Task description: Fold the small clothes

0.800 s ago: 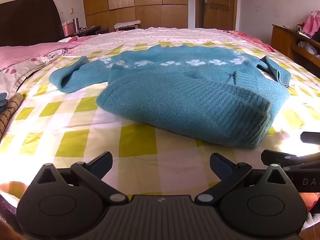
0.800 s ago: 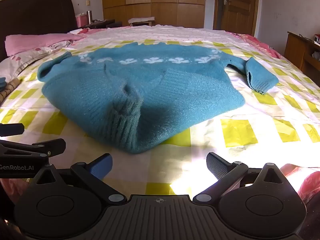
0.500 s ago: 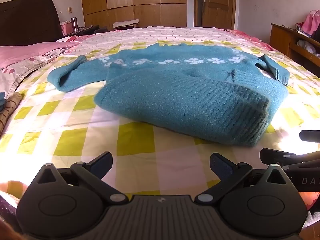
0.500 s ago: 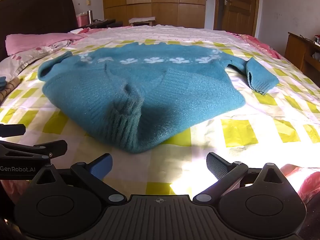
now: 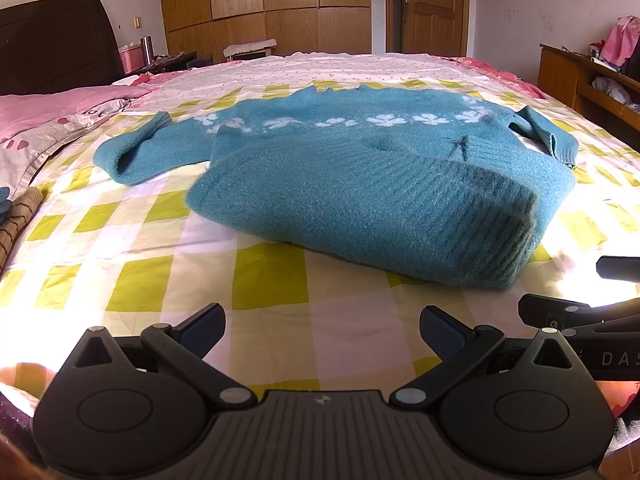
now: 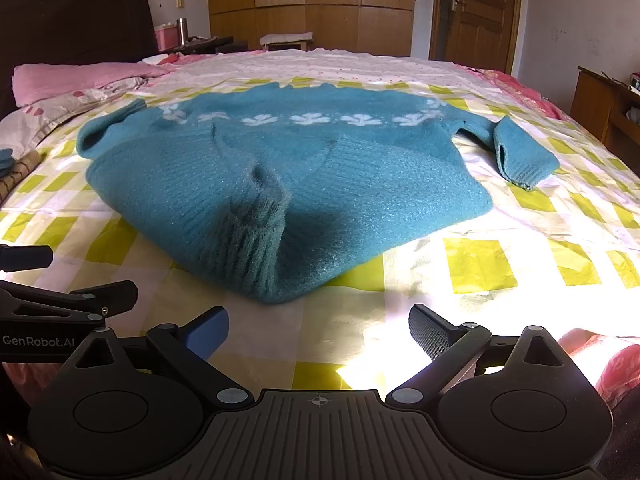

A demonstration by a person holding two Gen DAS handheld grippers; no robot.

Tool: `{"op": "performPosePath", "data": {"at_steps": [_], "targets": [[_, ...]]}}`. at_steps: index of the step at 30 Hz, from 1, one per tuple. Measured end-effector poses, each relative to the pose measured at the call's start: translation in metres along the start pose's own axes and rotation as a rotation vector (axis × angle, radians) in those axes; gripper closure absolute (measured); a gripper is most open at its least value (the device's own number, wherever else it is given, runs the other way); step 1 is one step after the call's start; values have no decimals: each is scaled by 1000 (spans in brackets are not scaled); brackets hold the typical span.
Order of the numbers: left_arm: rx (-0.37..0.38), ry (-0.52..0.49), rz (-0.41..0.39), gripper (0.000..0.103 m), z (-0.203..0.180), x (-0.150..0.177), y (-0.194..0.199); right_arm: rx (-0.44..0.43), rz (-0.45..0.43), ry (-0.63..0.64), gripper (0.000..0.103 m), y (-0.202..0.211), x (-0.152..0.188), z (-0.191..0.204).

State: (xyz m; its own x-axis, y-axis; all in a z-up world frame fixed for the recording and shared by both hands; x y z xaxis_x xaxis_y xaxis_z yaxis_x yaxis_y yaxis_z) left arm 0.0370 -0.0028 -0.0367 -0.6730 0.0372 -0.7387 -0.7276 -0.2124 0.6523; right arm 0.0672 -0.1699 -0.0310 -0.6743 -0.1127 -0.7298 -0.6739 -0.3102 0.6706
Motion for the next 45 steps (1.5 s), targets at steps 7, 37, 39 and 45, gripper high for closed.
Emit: {"op": "performPosePath", "data": {"at_steps": [7, 37, 39, 45], "targets": [[1, 1, 3, 0, 1, 0, -1, 1, 0, 3, 7, 0, 0, 2], [9, -9, 3, 0, -2, 2, -3, -7, 8, 25, 18, -2, 2, 3], [10, -8, 7, 0, -1, 2, -3, -6, 8, 27, 18, -2, 2, 3], [11, -10, 8, 0, -2, 2, -4, -3, 4, 34, 18, -1, 2, 4]]}}
Point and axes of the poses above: each gripper's, at about its wrist camera, not at the fingertips, and y roughly against the way its jaws point, z to its left, x to its underside, the point moved 5 cm from there along -y, roughly the way its jaws point, and after that the axes turned 13 degrees about -x, right-handed, at the moved point
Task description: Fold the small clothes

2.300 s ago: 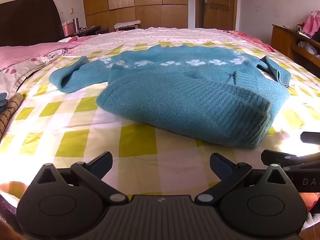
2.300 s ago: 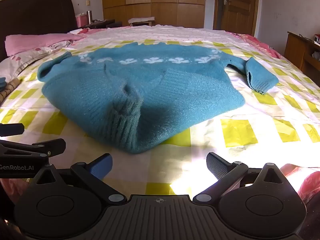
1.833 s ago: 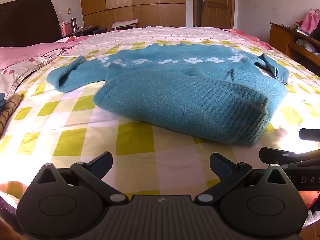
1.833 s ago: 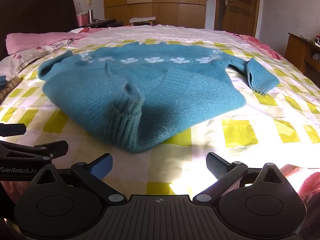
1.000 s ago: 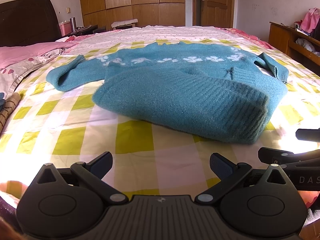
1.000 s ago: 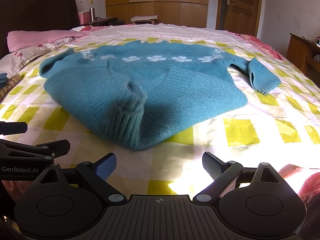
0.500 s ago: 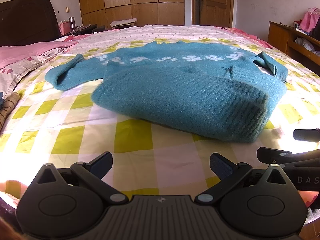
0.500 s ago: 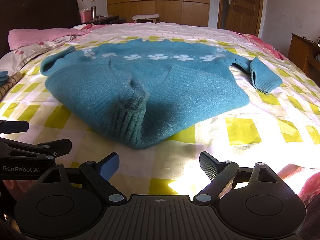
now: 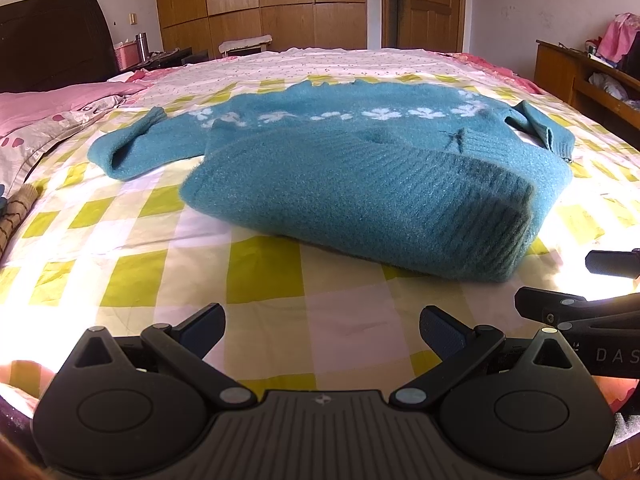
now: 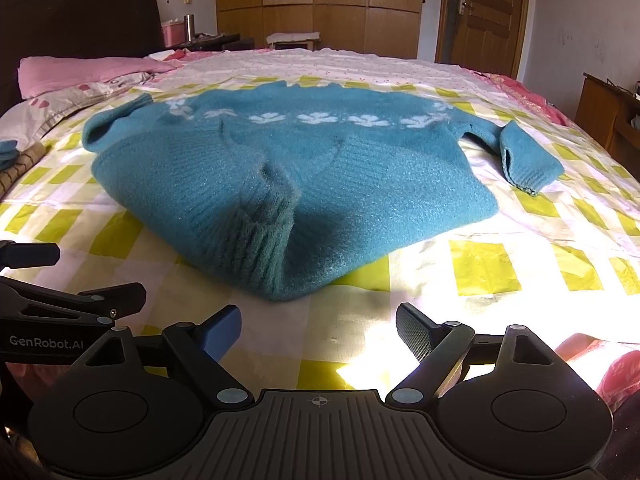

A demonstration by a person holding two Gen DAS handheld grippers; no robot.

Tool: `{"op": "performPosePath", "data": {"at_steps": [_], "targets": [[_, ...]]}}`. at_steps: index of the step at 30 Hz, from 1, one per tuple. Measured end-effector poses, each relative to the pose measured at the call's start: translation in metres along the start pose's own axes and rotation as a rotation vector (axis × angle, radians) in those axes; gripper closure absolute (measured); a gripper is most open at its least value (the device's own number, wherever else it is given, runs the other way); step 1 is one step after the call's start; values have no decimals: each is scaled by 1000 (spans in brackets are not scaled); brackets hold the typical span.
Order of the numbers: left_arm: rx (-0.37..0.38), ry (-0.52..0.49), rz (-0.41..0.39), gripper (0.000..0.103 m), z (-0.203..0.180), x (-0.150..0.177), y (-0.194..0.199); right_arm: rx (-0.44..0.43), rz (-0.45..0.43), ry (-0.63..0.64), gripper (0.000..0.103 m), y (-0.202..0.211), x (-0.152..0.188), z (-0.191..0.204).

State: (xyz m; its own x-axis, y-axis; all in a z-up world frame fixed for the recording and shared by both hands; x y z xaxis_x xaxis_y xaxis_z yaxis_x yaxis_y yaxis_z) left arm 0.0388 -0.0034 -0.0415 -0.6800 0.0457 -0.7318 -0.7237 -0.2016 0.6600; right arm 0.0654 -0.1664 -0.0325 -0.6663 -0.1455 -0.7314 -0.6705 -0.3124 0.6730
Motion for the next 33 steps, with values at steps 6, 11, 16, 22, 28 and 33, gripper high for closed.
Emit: {"op": "performPosePath", "data": {"at_steps": [6, 11, 16, 22, 28, 33], "targets": [[2, 2, -4, 0, 1, 0, 0, 10, -11, 19, 18, 2, -1, 2], [3, 5, -12, 0, 2, 0, 2, 29, -24, 47, 19, 5, -3, 4], [0, 2, -32, 0, 0, 0, 5, 51, -41, 79, 19, 8, -4, 7], [-3, -7, -44, 0, -3, -2, 6, 78, -60, 118, 19, 12, -5, 8], [-3, -12, -50, 0, -4, -2, 7, 80, -61, 119, 19, 12, -5, 7], [8, -12, -49, 0, -5, -3, 7, 80, -55, 119, 20, 12, -5, 6]]}}
Point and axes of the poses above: each gripper's, at about its wrist camera, not at the fingertips, and y roughly against the way its jaws point, z to its left, x to its underside, the point moved 5 cm from there along -y, roughly the way its jaws point, and after that the axes turned 13 degrees about -x, right-handed, at the moved point
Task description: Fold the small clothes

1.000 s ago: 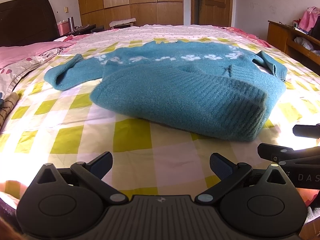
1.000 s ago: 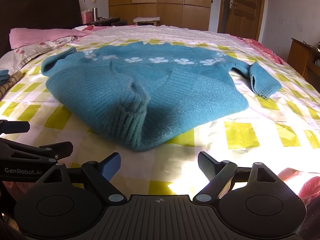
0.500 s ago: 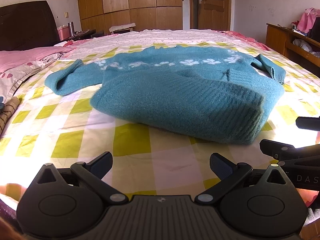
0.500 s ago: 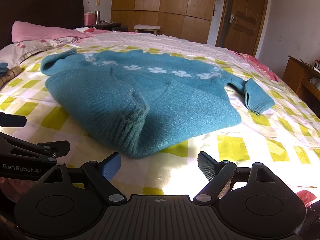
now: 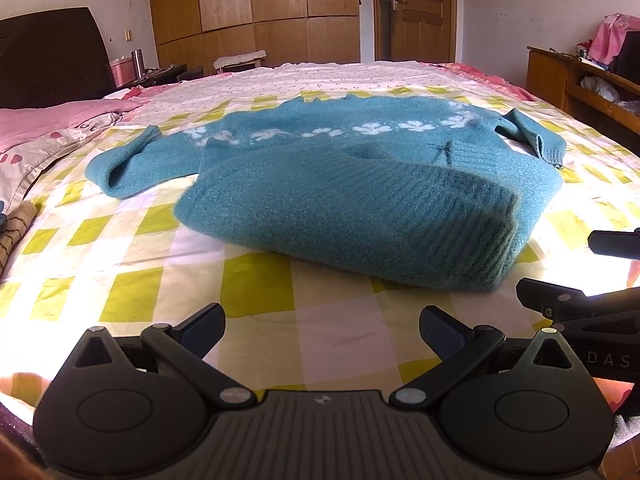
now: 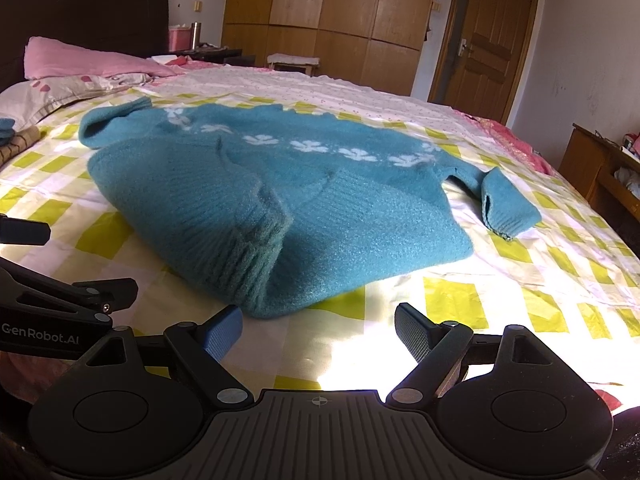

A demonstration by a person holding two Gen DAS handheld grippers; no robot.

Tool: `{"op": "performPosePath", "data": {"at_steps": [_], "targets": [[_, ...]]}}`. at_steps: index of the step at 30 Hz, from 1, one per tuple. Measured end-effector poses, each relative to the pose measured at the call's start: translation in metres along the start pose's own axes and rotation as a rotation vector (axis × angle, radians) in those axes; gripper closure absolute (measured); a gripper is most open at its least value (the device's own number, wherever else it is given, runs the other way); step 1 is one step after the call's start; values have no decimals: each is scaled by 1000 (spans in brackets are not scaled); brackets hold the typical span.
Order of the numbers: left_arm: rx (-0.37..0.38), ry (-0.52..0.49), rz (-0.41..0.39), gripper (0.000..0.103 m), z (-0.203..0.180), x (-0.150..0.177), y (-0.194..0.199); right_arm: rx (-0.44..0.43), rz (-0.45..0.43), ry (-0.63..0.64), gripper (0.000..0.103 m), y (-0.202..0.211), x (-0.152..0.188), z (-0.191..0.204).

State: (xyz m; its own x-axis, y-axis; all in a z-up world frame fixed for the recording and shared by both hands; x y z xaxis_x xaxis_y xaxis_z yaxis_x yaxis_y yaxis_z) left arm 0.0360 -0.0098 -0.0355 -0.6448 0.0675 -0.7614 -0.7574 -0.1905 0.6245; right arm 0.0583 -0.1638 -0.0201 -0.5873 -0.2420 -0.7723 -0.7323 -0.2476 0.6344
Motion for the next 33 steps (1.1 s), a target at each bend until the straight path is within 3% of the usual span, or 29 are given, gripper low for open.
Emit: {"op": "performPosePath", "data": {"at_steps": [12, 24, 33], "targets": [[60, 9, -25, 0, 1, -12, 2, -40, -3, -43, 29, 0, -4, -4], [51, 29, -121, 0, 28, -64, -10, -99, -49, -111, 40, -4, -45, -26], [55, 12, -164, 0, 40, -100, -43, -84, -71, -132, 41, -26, -74, -48]]}}
Point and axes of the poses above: each gripper's, at about its wrist camera, not at the fingertips, and y roughly against the way its jaws point, z to its left, x to its underside, the point moved 5 cm from there along -y, roughly the way its jaws point, and after that the axes turned 13 degrees about -x, right-handed, at the moved point
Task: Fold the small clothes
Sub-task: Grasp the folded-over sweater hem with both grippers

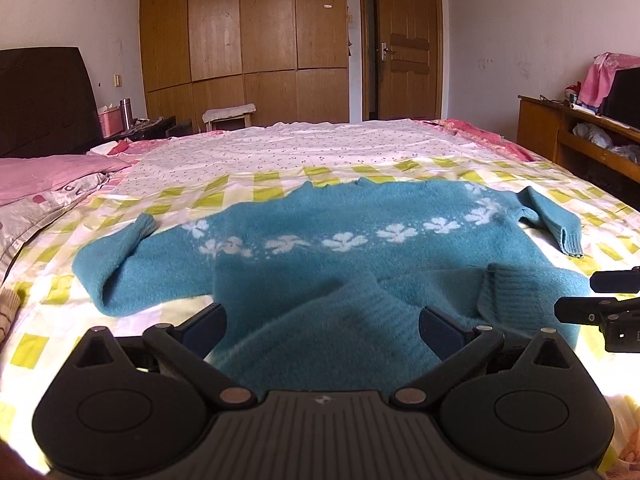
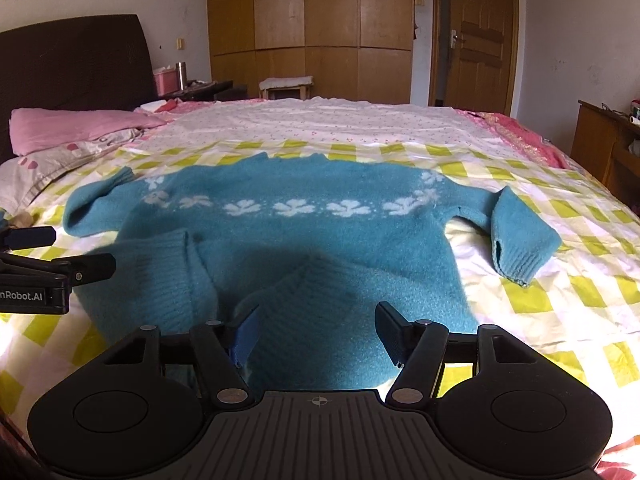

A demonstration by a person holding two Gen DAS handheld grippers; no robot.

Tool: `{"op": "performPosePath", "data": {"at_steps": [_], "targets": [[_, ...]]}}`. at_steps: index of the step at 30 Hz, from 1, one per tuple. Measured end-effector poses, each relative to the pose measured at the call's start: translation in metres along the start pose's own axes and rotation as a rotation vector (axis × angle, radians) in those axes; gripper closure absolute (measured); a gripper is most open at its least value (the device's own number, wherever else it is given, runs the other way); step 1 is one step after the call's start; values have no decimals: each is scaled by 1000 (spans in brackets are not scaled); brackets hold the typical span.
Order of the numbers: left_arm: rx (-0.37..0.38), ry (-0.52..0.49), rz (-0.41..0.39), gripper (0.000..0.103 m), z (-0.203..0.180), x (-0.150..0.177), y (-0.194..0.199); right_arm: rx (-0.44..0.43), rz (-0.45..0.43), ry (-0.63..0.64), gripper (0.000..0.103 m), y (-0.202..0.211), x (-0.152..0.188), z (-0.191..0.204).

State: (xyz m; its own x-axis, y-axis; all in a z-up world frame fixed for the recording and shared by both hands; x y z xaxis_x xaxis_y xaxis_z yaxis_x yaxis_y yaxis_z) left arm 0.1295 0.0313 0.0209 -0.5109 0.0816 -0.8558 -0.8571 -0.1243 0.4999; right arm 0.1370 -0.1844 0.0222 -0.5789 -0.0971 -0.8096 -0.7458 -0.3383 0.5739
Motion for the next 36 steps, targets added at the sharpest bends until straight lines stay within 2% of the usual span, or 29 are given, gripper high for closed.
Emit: {"op": "performPosePath", "data": {"at_steps": [3, 5, 11, 16, 21, 25, 31, 33, 34, 36], "targets": [[18, -37, 13, 6, -4, -4, -18, 6, 10, 3, 41, -11, -5, -5], [43, -57, 35, 20, -6, -7, -30, 10, 20, 8, 41, -18, -7, -8], [127, -74, 129, 45, -10, -7, -63, 22, 56, 29, 42, -42, -13, -22], [196, -88, 178, 49, -10, -7, -73, 27, 65, 38, 42, -54, -19, -34], [257, -67, 219, 54, -5, -7, -77, -10, 88, 82, 41, -66, -24, -43], [286, -45, 236, 54, 1, -9, -81, -83, 153, 149, 41, -84, -24, -41], [293, -100, 236, 53, -2, -10, -88, -156, 248, 229, 44, -107, -27, -43], [289, -124, 247, 53, -5, -8, -89, -195, 281, 228, 56, -109, -28, -45], [287, -135, 259, 53, -7, -6, -90, -204, 291, 227, 59, -108, -27, -45], [283, -161, 273, 58, -9, -3, -88, -217, 311, 226, 73, -104, -27, -47]]}}
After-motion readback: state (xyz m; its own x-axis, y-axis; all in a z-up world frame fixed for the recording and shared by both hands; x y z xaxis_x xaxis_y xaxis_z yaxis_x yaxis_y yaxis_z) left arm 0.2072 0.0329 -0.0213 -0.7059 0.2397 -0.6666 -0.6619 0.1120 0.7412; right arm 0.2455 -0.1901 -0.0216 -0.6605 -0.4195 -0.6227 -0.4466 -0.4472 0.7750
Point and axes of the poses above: each gripper's, at about its wrist camera, not at the fingertips, and y roughly against the way its jaws point, z to its left, x to its underside, the point moved 5 cm from there along -y, roughly the way its jaws point, and after that the axes turned 13 degrees about -x, right-handed, at the moved point
